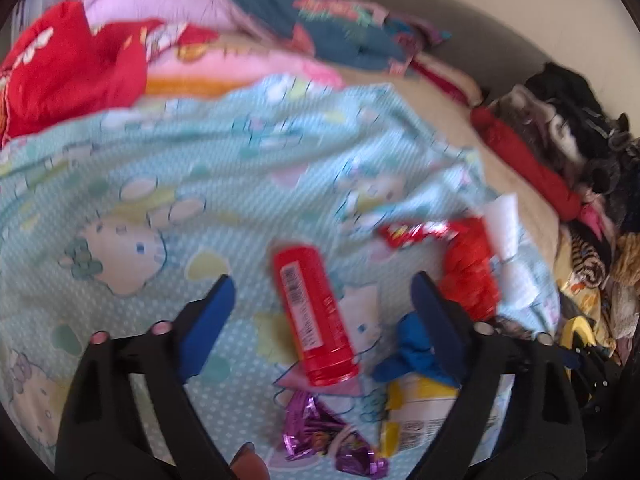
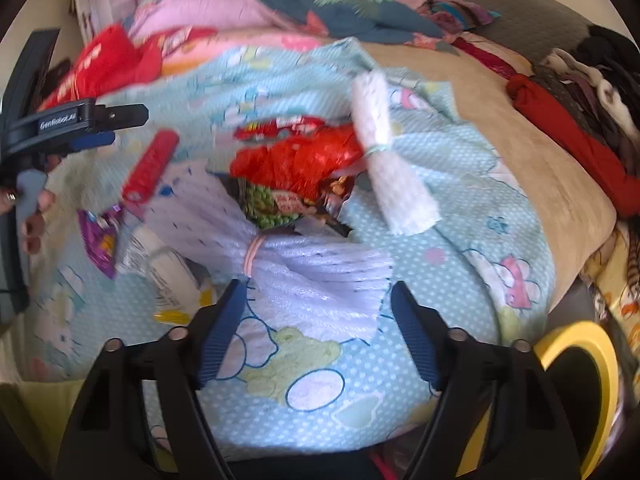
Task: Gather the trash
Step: 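Grasp the red plastic bottle with the left tool while the right tool grasps the white foam mesh bundle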
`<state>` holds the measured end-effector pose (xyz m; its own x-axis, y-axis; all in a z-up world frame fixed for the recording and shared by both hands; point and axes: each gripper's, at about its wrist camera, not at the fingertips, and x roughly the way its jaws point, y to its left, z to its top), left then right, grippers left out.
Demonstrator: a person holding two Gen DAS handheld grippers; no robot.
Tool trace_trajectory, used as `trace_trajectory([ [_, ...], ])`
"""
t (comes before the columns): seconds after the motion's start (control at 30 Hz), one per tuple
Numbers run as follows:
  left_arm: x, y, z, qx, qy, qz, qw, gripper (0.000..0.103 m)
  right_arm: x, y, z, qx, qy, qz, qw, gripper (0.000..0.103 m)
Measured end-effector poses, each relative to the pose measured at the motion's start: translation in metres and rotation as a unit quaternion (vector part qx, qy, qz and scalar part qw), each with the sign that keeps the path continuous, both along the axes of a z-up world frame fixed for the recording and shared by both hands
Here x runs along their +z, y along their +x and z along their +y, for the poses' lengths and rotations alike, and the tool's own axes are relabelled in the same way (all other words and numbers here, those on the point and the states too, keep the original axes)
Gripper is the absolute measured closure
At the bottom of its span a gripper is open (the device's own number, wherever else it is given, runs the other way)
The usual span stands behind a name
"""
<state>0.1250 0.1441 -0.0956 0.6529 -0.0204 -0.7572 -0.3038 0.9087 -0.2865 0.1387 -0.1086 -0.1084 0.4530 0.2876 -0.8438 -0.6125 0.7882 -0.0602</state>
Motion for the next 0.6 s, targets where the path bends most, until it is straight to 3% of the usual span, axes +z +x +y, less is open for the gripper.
trace_trajectory([
  [0.1,-0.014,0.007,0.001,-0.009,-0.025,0.031,0.9992,0.035,-0.012,0.007,0.009,0.014,-0.017,0.017,1.0,0.058],
  [0.13,-0.018,0.011,0.0,-0.015,-0.031,0.044,0.9985,0.035,-0.013,0.008,0.01,0.015,-0.012,0.017,1.0,0.073],
  [0.23,-0.027,0.02,-0.002,-0.016,-0.042,0.067,0.9968,0.043,-0.008,0.012,0.009,0.013,0.013,0.029,0.999,0.086],
  [0.47,-0.038,0.033,-0.004,-0.01,-0.046,0.097,0.9942,0.053,0.009,0.006,-0.004,0.014,0.078,0.044,0.996,0.088],
  [0.57,-0.039,0.035,-0.003,0.0,-0.038,0.1,0.9943,0.074,0.02,0.0,-0.013,0.013,0.102,0.039,0.994,0.089],
  [0.6,-0.038,0.034,-0.002,0.001,-0.042,0.099,0.9942,0.074,0.024,-0.002,-0.016,0.011,0.112,0.039,0.993,0.089],
])
